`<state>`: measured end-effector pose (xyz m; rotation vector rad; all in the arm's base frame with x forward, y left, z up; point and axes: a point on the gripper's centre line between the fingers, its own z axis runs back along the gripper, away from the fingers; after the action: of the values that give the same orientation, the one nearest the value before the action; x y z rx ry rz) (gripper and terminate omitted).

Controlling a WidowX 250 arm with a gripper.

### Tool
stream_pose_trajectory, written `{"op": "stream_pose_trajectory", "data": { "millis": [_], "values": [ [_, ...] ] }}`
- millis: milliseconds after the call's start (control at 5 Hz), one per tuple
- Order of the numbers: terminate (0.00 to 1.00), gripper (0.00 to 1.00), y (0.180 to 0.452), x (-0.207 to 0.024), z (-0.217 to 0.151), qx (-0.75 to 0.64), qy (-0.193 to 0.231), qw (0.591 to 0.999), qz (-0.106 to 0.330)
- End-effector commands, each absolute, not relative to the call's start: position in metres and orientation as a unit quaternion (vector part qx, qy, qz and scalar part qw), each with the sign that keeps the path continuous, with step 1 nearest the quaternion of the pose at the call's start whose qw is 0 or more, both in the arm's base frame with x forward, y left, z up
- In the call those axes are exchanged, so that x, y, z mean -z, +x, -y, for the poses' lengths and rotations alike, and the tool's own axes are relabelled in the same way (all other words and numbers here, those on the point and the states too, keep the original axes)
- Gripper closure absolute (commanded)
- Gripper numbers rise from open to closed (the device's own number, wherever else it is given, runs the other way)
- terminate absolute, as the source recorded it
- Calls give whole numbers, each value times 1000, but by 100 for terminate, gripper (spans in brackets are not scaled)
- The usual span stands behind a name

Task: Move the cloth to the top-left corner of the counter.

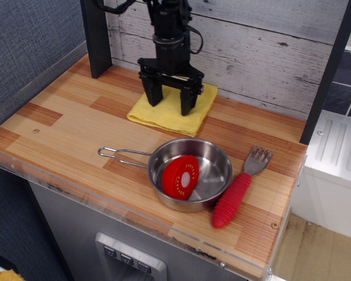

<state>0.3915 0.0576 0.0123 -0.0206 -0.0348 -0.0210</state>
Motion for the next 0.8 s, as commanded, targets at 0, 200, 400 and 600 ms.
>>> {"op": "stream_pose_trajectory", "data": {
  "millis": [0,200,400,600],
  "values": [
    [0,0,392,-28,-97,10,8,1000,24],
    [0,0,391,-33,-116,20,34,999,27],
    [0,0,389,-31,-131,17,38,999,23],
    [0,0,395,-32,-132,18,32,999,28]
  ]
}}
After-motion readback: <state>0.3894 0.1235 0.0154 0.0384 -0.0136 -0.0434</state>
